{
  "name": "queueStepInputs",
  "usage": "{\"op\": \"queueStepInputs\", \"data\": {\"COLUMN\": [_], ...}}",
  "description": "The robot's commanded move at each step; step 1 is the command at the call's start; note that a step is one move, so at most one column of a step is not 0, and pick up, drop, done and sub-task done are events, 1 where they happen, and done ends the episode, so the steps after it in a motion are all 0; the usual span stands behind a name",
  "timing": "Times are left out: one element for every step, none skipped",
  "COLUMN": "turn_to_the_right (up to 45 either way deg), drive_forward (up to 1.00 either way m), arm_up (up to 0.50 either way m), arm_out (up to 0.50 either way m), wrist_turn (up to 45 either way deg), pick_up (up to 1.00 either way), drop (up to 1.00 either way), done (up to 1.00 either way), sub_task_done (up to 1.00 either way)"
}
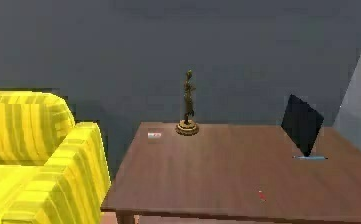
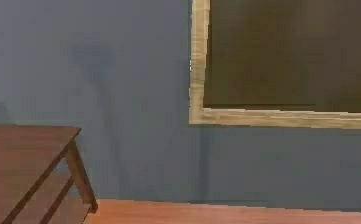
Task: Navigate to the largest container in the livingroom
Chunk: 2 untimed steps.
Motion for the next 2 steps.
{"op": "queueStepInputs", "data": {"turn_to_the_right": [-45.0,-39.0], "drive_forward": [0.00,0.00], "arm_up": [0.00,0.00], "arm_out": [0.00,0.00], "wrist_turn": [0.0,0.0], "pick_up": [0.00,0.00], "drop": [0.00,0.00], "done": [0.00,0.00], "sub_task_done": [0.00,0.00]}}
